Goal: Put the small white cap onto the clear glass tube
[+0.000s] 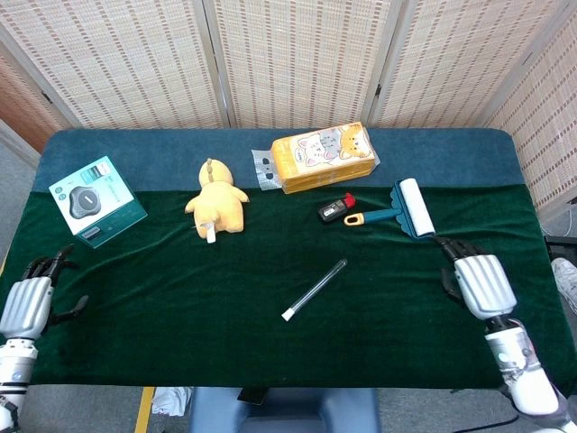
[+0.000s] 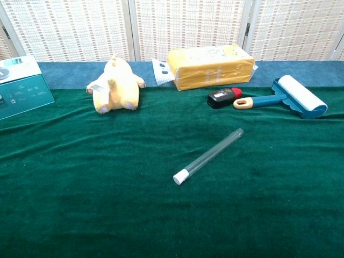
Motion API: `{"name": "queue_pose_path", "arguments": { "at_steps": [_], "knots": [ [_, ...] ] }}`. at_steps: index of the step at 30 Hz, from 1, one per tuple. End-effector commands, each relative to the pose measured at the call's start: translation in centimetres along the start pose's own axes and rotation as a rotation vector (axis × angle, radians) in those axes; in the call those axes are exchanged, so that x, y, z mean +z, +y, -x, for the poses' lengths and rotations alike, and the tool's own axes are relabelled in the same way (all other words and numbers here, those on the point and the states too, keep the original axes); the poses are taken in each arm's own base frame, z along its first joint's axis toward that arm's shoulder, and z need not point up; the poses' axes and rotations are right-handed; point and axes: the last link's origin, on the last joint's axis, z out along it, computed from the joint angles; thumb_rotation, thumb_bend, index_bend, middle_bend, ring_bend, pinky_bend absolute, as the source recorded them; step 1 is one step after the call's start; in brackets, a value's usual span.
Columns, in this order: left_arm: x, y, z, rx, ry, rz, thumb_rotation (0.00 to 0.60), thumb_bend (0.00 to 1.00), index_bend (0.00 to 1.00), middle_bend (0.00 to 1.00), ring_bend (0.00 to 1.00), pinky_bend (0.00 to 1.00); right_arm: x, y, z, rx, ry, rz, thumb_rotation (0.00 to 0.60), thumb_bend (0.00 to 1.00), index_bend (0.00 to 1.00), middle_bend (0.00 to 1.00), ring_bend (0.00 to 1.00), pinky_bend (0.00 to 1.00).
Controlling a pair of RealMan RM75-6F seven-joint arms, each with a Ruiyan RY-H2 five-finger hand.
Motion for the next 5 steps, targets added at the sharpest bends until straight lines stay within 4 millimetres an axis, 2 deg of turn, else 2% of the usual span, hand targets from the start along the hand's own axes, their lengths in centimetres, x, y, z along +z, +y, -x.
{"name": "queue_pose_path", "arguments": {
  "at_steps": [1,5],
  "knots": [
    [-1.3,-0.5,-0.2,0.004,0.019,0.003,0.6,0.35,0.1,0.32,0.19,0.13,-2.9,1.5,-0.6,0.019,0.021,0.025,0.6,0.73,0.01,0.08,0.07,0.1],
    [-2.7,-0.1,-0.3,-0.006,0.045,0.023,0.6,0.35,0.1,0.31,0.18,0.12,-4.5,2.2,-0.7,0.025,0.06,0.044,0.6,0.73,0.01,0.07,0.06,0.09]
  ]
}}
